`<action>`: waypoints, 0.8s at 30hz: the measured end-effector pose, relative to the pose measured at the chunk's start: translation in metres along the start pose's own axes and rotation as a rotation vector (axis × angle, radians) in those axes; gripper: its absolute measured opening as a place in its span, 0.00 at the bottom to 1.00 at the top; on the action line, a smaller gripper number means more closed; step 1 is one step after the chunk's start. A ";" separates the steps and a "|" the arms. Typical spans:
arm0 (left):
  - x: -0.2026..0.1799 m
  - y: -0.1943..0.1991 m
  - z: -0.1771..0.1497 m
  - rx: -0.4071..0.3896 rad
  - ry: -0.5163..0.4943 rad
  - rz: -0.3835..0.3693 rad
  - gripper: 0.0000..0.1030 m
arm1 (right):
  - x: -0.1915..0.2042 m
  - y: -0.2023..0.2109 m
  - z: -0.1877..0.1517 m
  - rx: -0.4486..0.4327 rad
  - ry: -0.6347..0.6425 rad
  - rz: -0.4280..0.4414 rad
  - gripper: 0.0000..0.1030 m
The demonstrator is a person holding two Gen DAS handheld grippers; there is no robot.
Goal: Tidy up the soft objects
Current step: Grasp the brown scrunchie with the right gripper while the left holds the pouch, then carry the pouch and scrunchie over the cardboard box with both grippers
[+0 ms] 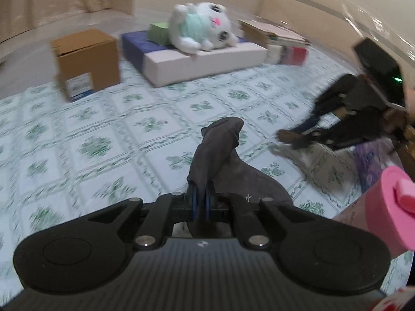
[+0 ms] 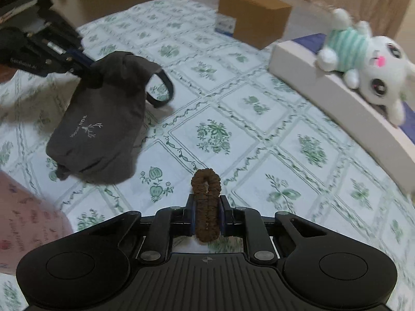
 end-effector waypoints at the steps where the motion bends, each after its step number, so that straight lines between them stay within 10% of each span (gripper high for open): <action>1: 0.000 0.008 -0.002 -0.007 0.016 0.025 0.05 | 0.002 0.008 -0.001 -0.007 -0.011 -0.010 0.16; 13: -0.020 0.121 -0.063 -0.073 0.255 0.303 0.04 | 0.069 0.115 -0.045 -0.150 -0.273 -0.051 0.16; 24: -0.095 0.205 -0.130 -0.155 0.402 0.340 0.04 | 0.150 0.175 -0.096 -0.231 -0.418 -0.059 0.16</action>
Point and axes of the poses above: each gripper's, at about its wrist camera, not at the fingertips, and y roughly against the way its jaws point, x to its left, z to its top, the point moved 8 cm from there along -y, roughly the way its jaws point, and after that the axes turned 4 degrees about -x, right-handed, at the moved point
